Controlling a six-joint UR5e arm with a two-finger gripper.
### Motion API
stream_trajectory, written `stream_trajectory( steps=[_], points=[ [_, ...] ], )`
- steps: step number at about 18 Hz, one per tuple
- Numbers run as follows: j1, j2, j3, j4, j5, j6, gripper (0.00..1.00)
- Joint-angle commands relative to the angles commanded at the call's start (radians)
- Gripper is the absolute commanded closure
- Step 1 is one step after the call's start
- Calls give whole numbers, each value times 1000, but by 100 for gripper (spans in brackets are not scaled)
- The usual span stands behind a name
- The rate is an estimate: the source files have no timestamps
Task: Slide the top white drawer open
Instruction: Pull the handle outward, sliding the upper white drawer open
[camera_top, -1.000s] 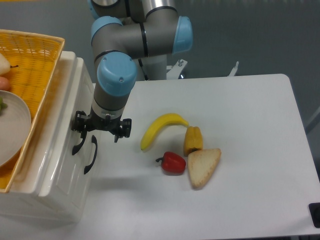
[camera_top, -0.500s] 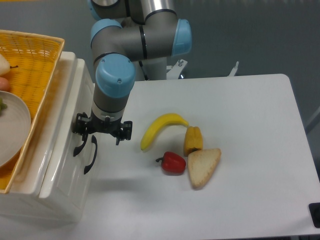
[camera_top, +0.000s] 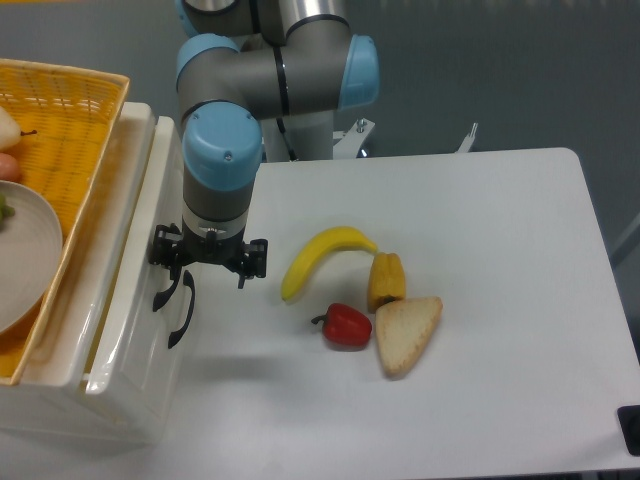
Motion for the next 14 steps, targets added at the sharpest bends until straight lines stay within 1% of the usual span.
stream_trajectory(
  steps=[5,14],
  points=[
    [0,-2,0,0,15,31,0],
    [23,-2,5,-5,20,37,0]
  ],
)
